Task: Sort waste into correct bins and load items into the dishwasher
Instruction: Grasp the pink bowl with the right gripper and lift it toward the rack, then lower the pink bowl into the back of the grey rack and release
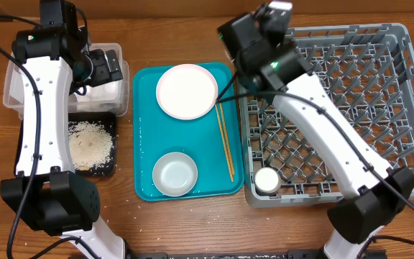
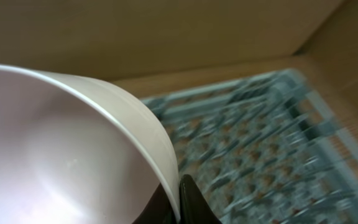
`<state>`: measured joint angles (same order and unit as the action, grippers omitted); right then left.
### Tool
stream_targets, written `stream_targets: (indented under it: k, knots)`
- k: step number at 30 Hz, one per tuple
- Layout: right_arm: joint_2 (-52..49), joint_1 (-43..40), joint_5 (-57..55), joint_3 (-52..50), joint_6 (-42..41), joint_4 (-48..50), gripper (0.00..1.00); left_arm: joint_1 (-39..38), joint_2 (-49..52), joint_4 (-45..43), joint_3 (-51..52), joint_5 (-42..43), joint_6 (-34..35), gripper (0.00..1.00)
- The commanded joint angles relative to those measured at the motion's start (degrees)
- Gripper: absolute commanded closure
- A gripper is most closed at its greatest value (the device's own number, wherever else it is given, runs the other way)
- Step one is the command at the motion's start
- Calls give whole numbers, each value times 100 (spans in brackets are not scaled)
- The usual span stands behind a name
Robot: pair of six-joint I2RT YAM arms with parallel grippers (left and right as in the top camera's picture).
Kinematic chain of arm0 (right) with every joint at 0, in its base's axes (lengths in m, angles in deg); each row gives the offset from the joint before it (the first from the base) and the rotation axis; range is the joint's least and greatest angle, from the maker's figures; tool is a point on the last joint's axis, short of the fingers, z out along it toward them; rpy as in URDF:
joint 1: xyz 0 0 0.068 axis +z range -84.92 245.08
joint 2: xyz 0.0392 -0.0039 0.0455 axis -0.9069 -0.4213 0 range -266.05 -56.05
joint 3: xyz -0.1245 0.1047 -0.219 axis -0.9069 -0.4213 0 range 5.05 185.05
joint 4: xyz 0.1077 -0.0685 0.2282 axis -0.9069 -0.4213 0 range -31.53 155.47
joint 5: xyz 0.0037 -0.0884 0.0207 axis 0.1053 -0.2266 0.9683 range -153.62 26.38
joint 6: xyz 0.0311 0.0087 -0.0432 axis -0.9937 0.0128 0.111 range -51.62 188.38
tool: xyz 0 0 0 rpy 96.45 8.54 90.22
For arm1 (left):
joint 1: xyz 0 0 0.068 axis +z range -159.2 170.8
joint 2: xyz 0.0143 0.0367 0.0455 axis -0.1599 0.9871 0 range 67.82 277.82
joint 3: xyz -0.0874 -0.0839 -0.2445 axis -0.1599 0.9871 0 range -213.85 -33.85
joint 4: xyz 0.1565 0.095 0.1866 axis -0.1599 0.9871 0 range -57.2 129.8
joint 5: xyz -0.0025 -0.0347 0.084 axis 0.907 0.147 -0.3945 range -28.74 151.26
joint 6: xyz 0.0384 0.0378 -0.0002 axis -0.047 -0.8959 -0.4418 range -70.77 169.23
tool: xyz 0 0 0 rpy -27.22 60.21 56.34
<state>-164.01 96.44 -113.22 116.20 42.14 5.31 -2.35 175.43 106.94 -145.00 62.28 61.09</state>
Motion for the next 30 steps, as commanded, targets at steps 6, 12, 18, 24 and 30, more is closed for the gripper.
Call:
stream_targets:
  k: [6,12,18,24,30]
  knots:
    - [-977,-546,-1947,-48,2052,892,96,-13,-15,-2,-118,4,-70,0]
    - [-1467,-658,-2068,-48,2859,1373,96,-13,-15,-2,-118,4,-70,0]
    - [-1873,-658,-2085,-48,3541,1521,96,-13,-15,0,-118,4,-70,0]
    - [-2214,-651,-2131,-52,3571,1423,95,-13,-15,0,-118,4,-70,0]
    - [-2332,-551,-2236,-52,3569,1353,92,-13,-15,0,-118,4,-70,0]
